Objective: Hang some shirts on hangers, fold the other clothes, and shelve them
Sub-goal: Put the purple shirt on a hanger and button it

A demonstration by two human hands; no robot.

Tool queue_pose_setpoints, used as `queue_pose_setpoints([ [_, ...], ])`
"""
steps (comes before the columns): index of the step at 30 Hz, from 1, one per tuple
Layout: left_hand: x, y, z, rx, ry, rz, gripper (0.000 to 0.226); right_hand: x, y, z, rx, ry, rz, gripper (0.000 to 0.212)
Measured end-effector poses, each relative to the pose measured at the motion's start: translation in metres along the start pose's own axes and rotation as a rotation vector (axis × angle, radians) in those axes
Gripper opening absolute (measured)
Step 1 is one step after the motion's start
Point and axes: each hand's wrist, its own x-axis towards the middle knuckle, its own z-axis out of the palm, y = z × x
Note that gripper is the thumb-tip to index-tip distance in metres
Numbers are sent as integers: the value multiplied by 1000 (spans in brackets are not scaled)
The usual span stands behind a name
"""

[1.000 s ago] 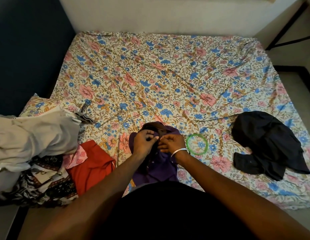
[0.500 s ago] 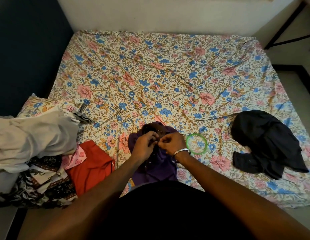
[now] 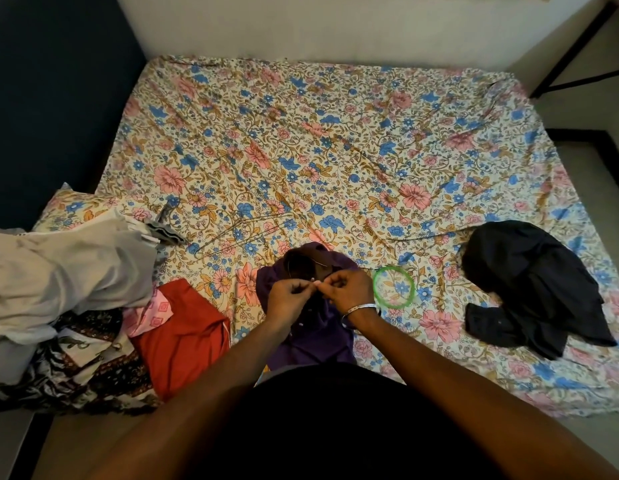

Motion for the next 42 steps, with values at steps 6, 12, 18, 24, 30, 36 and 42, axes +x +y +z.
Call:
queue_pose_setpoints([
  [6, 0, -2, 2, 183, 4, 134, 9, -5, 7, 5, -18, -18, -17, 20],
  [12, -9, -1, 8, 611, 62, 463, 15, -11, 7, 13, 179, 24, 92, 13],
  [18, -5, -10, 12, 330, 27, 203, 22, -12, 6, 20, 359, -24, 177, 7],
  [24, -7, -15, 11, 123, -81, -49, 23, -14, 14, 19, 550, -126, 380, 12],
  [30, -30, -26, -6, 286, -116, 447, 10, 9, 7, 30, 647, -75, 693, 26],
  [36, -29, -38, -18, 321, 85, 317, 11, 9, 1, 51, 596, -152, 562, 10],
  [42, -6, -37, -24, 211, 139, -5, 24, 5, 12, 43, 532, -180, 412, 13],
])
